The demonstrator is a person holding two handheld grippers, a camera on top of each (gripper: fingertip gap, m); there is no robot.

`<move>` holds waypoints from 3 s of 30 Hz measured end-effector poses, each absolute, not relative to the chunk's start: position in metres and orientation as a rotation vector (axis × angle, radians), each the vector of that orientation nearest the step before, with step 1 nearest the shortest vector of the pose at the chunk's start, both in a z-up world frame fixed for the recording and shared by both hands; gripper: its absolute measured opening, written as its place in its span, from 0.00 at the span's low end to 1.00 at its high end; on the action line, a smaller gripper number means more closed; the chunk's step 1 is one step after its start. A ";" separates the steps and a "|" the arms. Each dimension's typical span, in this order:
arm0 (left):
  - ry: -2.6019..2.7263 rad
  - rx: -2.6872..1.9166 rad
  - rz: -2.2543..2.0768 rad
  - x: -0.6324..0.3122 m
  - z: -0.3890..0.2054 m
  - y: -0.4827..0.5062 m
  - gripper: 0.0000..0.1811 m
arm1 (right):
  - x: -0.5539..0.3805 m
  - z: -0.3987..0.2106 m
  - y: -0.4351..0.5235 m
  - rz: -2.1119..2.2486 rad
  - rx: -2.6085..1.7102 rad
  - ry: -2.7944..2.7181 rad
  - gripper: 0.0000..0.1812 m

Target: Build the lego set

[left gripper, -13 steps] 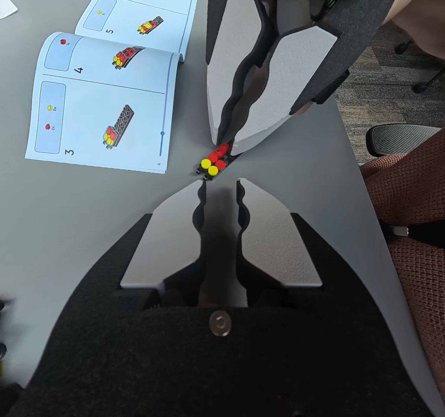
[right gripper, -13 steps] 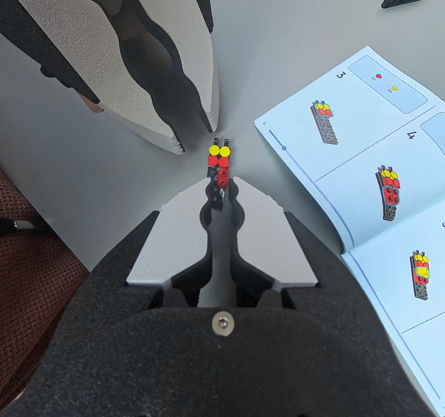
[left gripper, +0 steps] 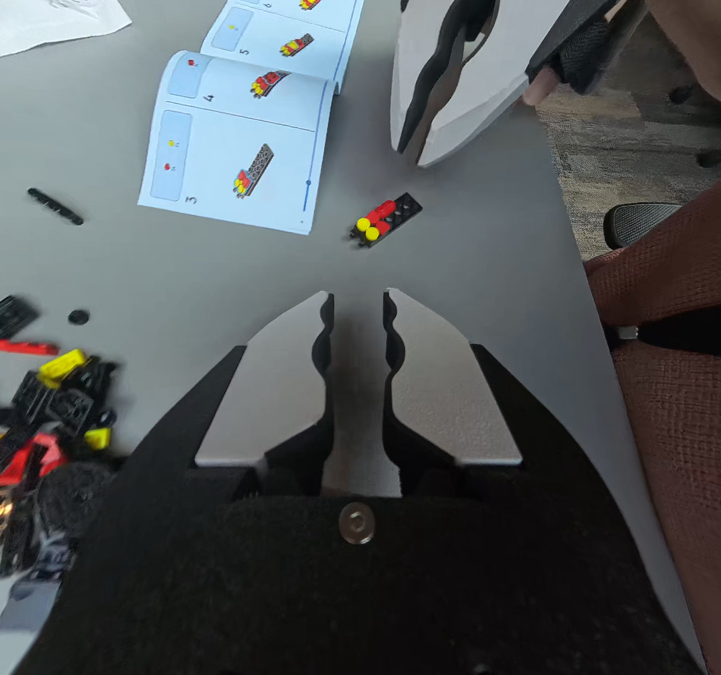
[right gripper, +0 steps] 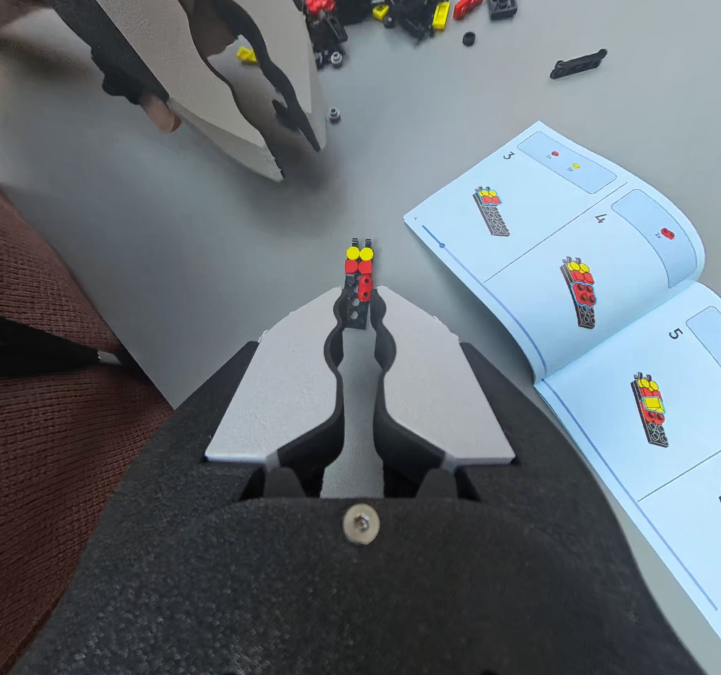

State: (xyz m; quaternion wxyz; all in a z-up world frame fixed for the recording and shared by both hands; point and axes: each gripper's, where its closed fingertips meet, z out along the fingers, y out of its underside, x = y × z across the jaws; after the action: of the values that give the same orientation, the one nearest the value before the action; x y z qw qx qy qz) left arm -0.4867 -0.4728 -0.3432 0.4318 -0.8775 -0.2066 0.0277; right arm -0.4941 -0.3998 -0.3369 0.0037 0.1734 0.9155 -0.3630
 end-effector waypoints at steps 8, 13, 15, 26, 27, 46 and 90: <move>-0.887 -1.909 0.307 -0.483 -0.300 -0.648 0.14 | -0.513 -0.283 -0.432 -1.577 0.448 2.716 0.06; -1.038 -1.740 0.495 -0.480 -0.304 -0.721 0.14 | -0.529 -0.252 -0.525 -1.584 0.036 2.784 0.06; -1.079 -1.759 0.579 -0.479 -0.312 -0.741 0.14 | -0.533 -0.252 -0.570 -1.537 -0.107 2.786 0.05; -1.185 -1.844 0.736 -0.472 -0.330 -0.785 0.13 | -0.572 -0.312 -0.691 -1.185 -0.188 2.778 0.05; -1.185 -1.833 0.732 -0.472 -0.328 -0.784 0.12 | -0.569 -0.315 -0.696 -1.161 -0.185 2.749 0.05; -1.074 -1.833 0.784 -0.476 -0.324 -0.760 0.02 | -0.594 -0.337 -0.568 -1.072 0.088 2.898 0.03; -0.917 -2.028 0.619 -0.502 -0.325 -0.725 0.06 | -0.572 -0.367 -0.568 -1.013 -0.088 2.830 0.09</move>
State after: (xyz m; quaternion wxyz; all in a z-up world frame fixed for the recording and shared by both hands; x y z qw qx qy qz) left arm -0.5018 -0.7253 -0.3252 0.4038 -0.8032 -0.3632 0.2450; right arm -0.5718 -0.5683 -0.3667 0.0672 -0.0291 0.9390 -0.3360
